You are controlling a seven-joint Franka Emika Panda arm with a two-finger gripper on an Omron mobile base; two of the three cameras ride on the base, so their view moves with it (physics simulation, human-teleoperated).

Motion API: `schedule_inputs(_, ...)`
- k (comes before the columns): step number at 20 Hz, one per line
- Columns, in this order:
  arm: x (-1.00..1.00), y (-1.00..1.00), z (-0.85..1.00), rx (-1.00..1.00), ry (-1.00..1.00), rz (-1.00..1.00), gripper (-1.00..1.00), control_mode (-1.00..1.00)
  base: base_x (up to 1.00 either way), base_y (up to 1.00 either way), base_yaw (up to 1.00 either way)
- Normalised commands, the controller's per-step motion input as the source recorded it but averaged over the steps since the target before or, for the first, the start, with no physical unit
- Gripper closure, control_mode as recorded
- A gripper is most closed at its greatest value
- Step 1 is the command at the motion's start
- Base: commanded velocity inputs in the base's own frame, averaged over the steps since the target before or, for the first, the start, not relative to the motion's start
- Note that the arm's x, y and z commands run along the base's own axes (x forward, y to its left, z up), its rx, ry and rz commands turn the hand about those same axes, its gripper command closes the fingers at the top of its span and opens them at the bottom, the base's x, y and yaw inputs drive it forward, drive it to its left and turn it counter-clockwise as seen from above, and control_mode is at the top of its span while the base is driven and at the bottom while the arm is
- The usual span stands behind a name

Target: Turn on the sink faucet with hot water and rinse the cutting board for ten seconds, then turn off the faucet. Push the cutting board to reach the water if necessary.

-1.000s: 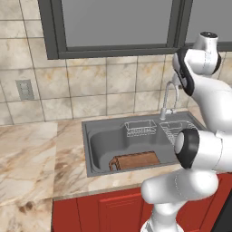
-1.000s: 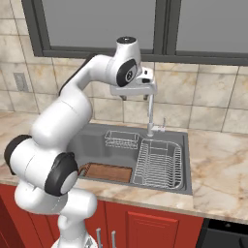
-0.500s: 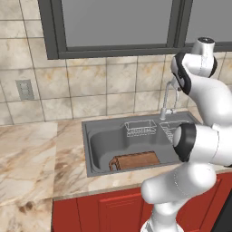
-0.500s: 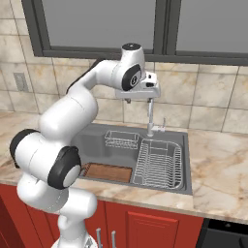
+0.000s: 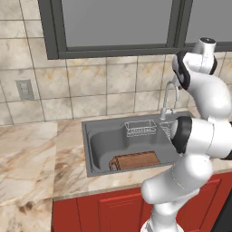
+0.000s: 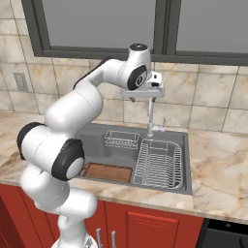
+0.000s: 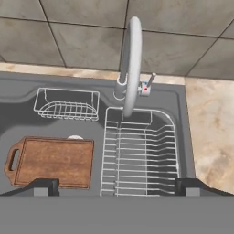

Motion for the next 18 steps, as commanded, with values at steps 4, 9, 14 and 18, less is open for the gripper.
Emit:
schedule_inputs(4,0.19,0.00,-0.02,0.01,0.00,0.00,-1.00,-1.00,0.00,0.00,0.00)
schedule_inputs(9,0.16,0.00,-0.14,0.00,0.00,0.00,-1.00,-1.00,0.00,0.00,0.00)
schedule_inputs(14,0.00,0.00,-0.18,0.00,0.00,0.00,-1.00,-1.00,0.00,0.00,0.00)
schedule_inputs(18,0.01,0.01,-0.20,0.00,0.00,0.00,-1.00,-1.00,0.00,0.00,0.00)
